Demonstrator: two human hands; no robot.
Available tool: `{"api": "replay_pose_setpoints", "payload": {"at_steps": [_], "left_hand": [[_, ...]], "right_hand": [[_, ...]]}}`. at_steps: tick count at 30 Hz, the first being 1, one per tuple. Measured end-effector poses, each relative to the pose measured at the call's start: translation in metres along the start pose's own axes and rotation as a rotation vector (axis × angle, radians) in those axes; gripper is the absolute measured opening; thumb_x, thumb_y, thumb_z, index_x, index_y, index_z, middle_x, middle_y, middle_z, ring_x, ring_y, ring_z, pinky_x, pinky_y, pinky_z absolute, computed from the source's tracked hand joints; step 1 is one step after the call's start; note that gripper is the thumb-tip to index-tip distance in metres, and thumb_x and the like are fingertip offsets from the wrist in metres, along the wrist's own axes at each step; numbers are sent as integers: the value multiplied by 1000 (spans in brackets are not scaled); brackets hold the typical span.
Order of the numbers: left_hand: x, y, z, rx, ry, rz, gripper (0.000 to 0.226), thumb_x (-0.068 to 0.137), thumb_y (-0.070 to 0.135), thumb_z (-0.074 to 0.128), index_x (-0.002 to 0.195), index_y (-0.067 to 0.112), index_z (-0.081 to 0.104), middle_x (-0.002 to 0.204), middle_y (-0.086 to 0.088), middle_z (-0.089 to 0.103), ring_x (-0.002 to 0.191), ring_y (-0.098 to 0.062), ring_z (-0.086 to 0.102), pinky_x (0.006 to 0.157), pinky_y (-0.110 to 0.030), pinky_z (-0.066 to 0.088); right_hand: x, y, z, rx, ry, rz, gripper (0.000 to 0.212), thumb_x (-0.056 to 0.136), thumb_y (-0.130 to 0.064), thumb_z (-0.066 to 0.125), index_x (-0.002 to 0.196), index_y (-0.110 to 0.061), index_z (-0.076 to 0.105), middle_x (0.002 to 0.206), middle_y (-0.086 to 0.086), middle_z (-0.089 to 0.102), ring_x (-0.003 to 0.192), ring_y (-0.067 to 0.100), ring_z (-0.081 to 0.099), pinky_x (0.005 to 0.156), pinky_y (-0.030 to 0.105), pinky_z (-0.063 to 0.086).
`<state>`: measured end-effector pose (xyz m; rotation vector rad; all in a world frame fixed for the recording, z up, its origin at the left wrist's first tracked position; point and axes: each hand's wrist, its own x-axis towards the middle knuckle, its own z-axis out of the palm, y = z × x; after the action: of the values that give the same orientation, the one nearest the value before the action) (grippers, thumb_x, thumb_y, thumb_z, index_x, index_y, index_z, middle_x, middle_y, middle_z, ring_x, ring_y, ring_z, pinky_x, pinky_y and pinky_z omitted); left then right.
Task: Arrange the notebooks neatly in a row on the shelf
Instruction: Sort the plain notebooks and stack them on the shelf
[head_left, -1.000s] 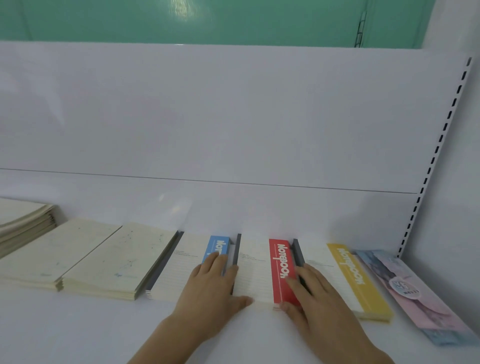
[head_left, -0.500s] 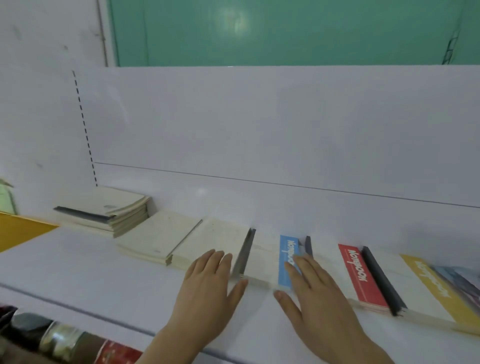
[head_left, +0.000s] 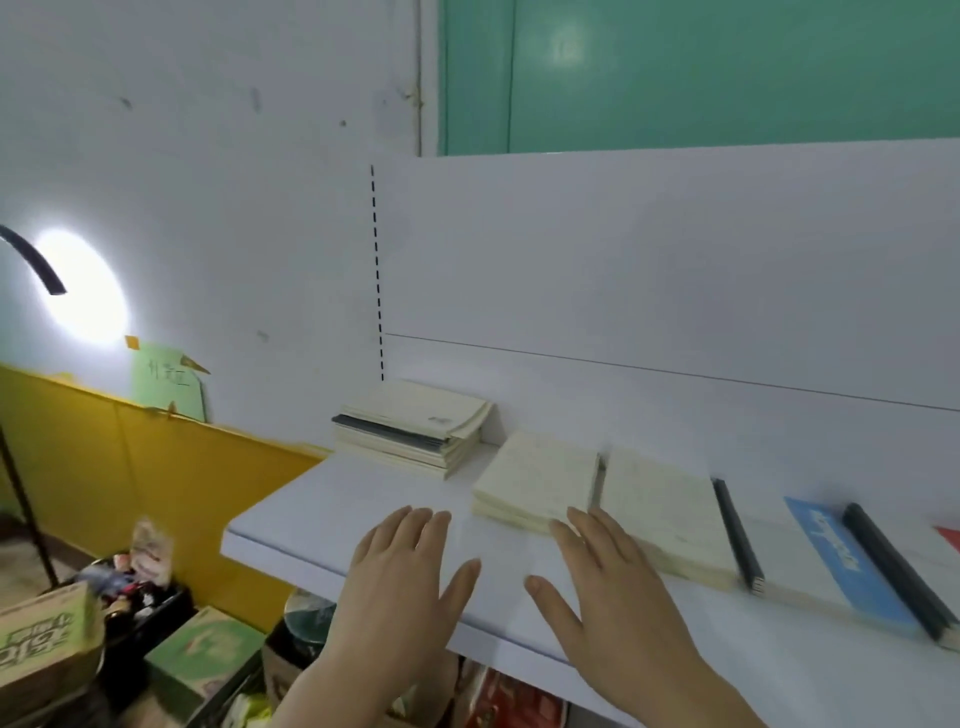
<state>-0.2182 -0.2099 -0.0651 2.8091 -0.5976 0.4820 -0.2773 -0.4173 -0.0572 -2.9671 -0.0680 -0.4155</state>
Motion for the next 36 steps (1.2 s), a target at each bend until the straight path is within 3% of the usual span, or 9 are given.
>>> {"api": "replay_pose_setpoints", "payload": {"at_steps": [9,15,21,25,28,31,34,36], "left_hand": [[64,-92,14,-14,23,-87,67,98,64,26,155,27,24,161,10,27,150,-14,17,123,-33,17],[125,-136,16,-9,91,-54,64,98,62,32,152,28,30,158,12,31,149,-11,20,121,-32,21],[169,-169,45,-72,84,-4,68,96,65,24,152,28,33,159,10,31,150,-13,21,123,-34,20],[193,-194,58,-83,103,97,80,91,68,11,151,24,38,159,-1,35,150,-23,24,122,-43,20],[203,-207,60,-114,143,173,78,92,67,11,150,24,40,156,1,40,149,-22,25,122,-43,19],[208,-216,54,-246,231,216,67,95,60,25,144,20,46,151,-3,45,148,-24,28,118,-45,31],[206,-220,44,-440,382,288,58,99,47,39,148,17,35,158,-6,32,151,-25,17,118,-43,27],[202,-217,32,-599,388,272,64,98,47,42,153,20,25,161,-1,24,151,-19,16,118,-36,24]], "right_hand": [[125,-49,39,-20,90,-83,80,88,-67,3,153,-22,16,160,-2,13,148,17,4,121,33,8],[208,-62,57,1,175,-91,62,97,-57,29,148,-21,27,154,2,27,145,23,19,118,37,20],[262,-79,76,-97,116,-27,60,96,-54,31,145,-19,31,150,1,31,141,23,24,115,41,22],[272,-88,81,-141,162,-19,28,98,-44,34,106,-28,55,106,-9,57,106,17,53,87,33,35],[272,-93,76,-125,190,32,28,96,-38,34,89,-27,58,88,-7,62,84,17,58,73,34,42],[268,-100,62,-55,249,116,26,100,-37,36,82,-27,53,73,-9,59,68,15,55,64,36,47],[253,-113,44,-9,441,192,20,101,-39,39,90,-32,55,64,-12,57,59,11,55,57,31,45],[241,-126,30,94,588,268,16,100,-39,42,96,-34,57,65,-12,60,61,6,56,55,22,42]]}}
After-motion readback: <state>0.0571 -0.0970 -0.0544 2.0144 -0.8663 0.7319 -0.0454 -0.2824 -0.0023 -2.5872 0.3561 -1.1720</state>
